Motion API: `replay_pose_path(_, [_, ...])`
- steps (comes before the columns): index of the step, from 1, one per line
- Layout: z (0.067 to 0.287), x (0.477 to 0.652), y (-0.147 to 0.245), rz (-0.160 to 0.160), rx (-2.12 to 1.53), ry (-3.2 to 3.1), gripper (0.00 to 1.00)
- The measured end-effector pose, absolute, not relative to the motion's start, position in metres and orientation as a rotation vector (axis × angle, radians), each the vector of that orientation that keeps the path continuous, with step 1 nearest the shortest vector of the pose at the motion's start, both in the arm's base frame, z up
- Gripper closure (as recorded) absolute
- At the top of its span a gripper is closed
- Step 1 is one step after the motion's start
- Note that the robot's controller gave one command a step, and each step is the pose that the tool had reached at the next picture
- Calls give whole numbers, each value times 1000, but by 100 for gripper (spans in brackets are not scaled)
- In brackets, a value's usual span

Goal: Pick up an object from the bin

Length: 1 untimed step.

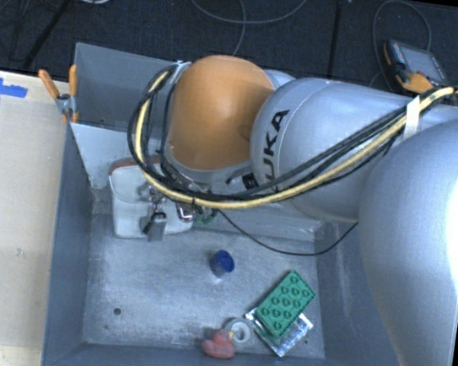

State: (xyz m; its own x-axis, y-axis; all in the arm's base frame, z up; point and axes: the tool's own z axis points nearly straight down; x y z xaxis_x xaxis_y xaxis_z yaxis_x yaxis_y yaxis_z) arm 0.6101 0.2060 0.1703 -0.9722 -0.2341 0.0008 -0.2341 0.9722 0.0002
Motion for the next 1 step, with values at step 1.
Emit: replay_pose_path(1, [241,602,219,-2,403,-3122,100])
